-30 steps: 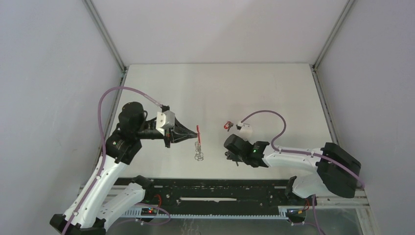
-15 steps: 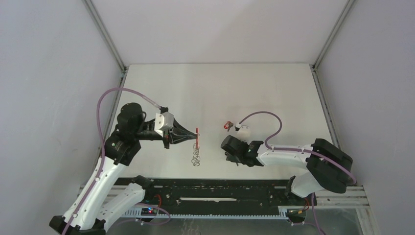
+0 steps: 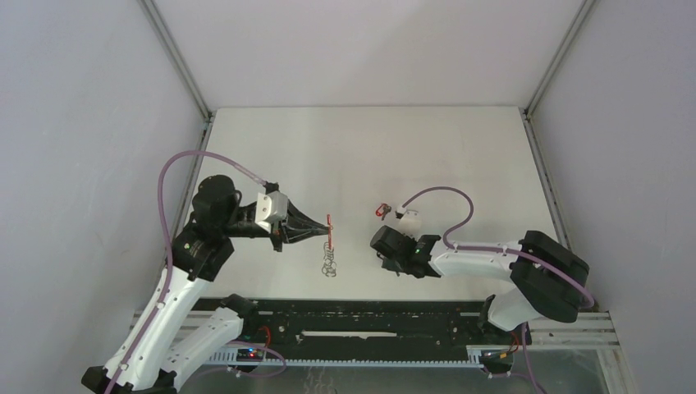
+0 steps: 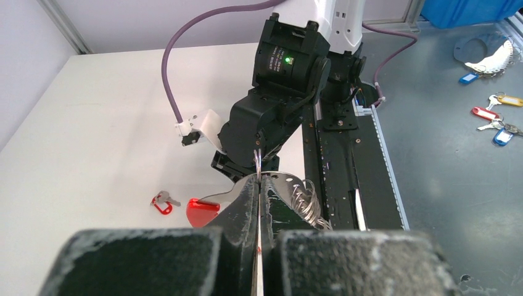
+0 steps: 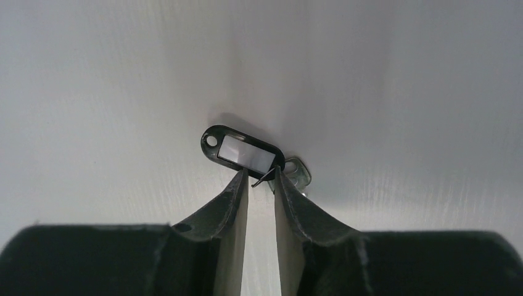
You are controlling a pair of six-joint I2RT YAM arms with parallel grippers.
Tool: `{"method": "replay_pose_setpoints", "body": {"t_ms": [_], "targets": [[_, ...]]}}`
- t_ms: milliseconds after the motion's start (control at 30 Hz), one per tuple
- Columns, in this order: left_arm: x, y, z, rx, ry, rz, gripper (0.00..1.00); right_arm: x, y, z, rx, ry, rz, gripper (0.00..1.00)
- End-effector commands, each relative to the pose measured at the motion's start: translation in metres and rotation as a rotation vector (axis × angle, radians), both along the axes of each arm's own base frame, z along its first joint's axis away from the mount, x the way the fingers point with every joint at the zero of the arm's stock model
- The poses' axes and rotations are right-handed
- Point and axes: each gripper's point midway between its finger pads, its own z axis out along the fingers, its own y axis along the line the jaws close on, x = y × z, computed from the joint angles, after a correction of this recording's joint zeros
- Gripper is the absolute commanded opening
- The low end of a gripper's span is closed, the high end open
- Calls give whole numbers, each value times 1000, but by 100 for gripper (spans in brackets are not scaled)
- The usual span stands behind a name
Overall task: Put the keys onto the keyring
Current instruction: Pick up the key from the center of the board, then insert the key onto the keyring.
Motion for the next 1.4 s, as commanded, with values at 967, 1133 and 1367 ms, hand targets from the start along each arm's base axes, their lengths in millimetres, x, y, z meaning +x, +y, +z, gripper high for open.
{"method": "replay_pose_setpoints", "body": {"t_ms": [967, 1133, 1367], "targets": [[-6, -3, -29, 9, 68, -72, 0, -16, 46, 155, 220, -706, 923, 0], [-3, -8, -27, -5, 70, -110, 0, -38, 46, 202, 264, -956, 1165, 0], [5, -16, -21, -10, 94, -145, 0, -46, 55, 249, 223, -1132, 1369, 0]]}}
